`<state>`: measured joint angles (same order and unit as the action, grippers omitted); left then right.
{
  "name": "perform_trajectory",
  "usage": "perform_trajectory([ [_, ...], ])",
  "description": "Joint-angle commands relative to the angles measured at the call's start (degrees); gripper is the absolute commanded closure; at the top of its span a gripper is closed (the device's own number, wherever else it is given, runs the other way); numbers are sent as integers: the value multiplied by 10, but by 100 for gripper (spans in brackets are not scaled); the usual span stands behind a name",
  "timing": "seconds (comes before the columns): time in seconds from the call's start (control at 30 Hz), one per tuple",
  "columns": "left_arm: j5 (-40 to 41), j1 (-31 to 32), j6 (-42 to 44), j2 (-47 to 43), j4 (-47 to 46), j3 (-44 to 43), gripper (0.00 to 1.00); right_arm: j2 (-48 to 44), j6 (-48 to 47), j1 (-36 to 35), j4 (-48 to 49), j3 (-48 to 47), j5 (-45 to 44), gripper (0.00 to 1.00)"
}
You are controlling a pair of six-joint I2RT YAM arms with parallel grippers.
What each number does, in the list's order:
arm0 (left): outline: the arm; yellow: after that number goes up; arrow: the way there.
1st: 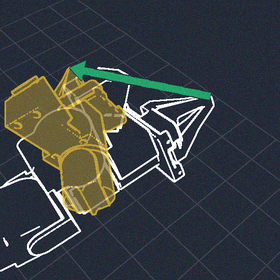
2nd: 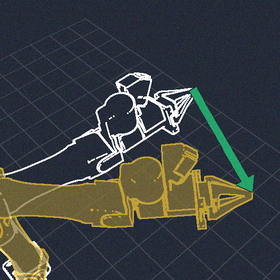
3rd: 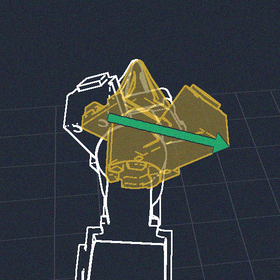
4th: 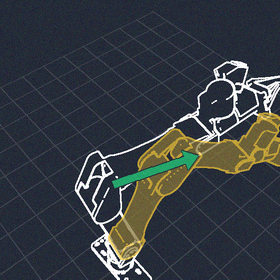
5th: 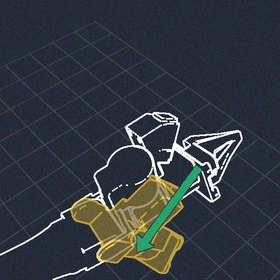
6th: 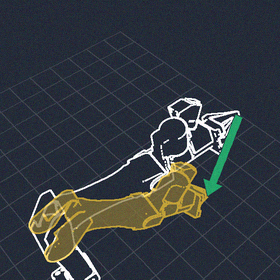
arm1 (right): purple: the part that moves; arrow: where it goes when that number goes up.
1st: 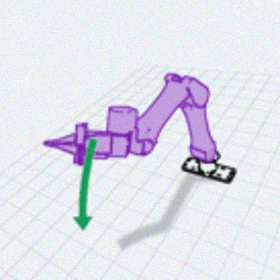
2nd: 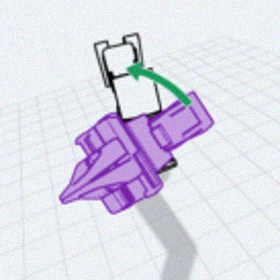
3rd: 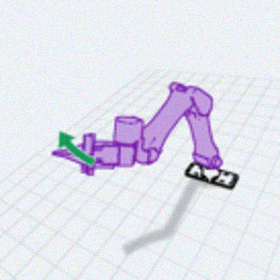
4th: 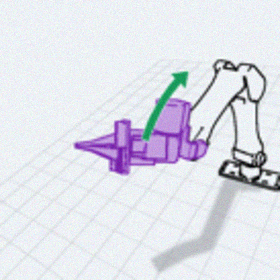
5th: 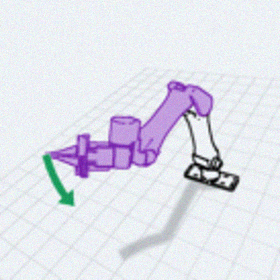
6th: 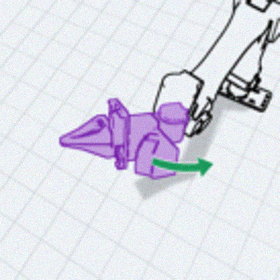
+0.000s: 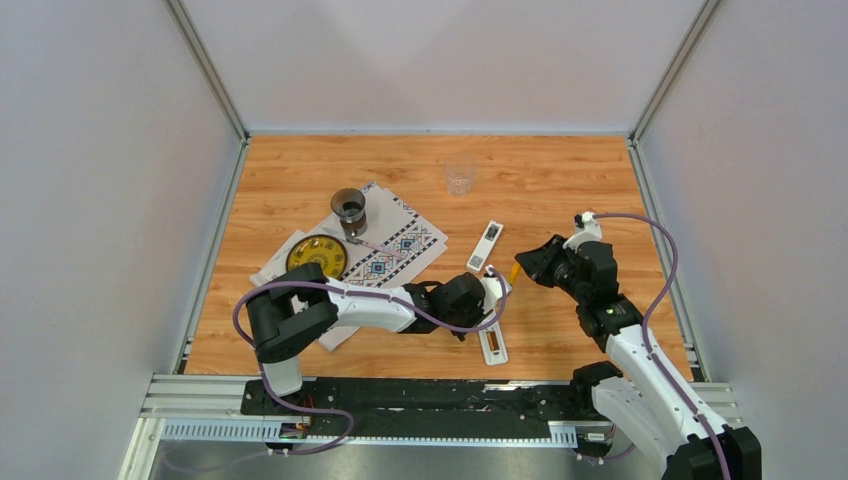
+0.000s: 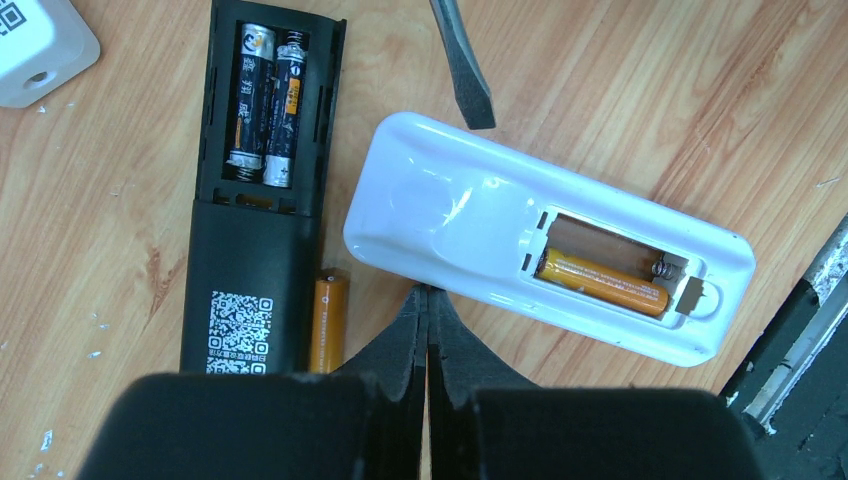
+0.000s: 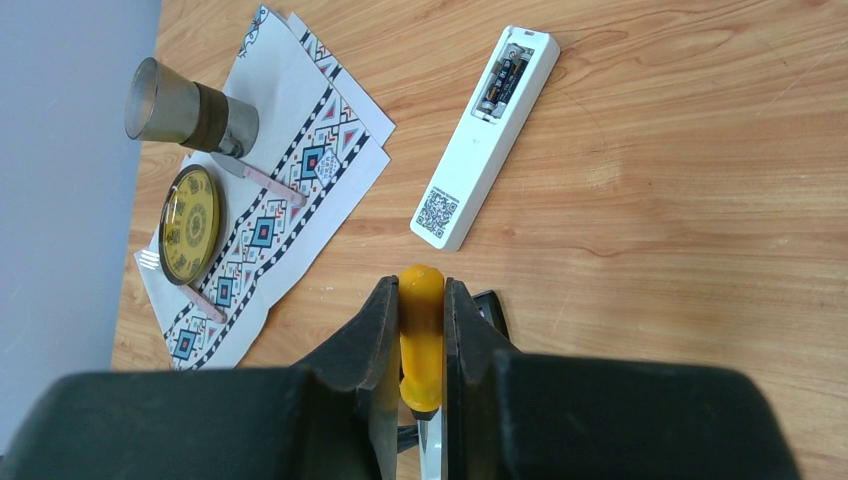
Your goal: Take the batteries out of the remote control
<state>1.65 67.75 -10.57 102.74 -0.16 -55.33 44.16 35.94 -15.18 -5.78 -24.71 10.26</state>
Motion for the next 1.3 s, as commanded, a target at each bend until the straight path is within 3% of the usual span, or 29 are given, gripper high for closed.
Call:
perform_trajectory([
  [0.0, -6, -1, -4, -19, 17, 13, 100, -10, -6, 2, 10, -18, 8, 100],
  [0.57, -51, -2, -91, -152, 43, 83, 100, -74, -15, -10, 1, 19, 57, 100],
  [0.9, -96, -44, -140, -188, 37, 87, 100, -117, -19, -69, -40, 27, 4, 100],
  [1.27, -154, -89, -200, -232, -43, 115, 100, -85, -41, -110, -64, -30, -60, 100],
])
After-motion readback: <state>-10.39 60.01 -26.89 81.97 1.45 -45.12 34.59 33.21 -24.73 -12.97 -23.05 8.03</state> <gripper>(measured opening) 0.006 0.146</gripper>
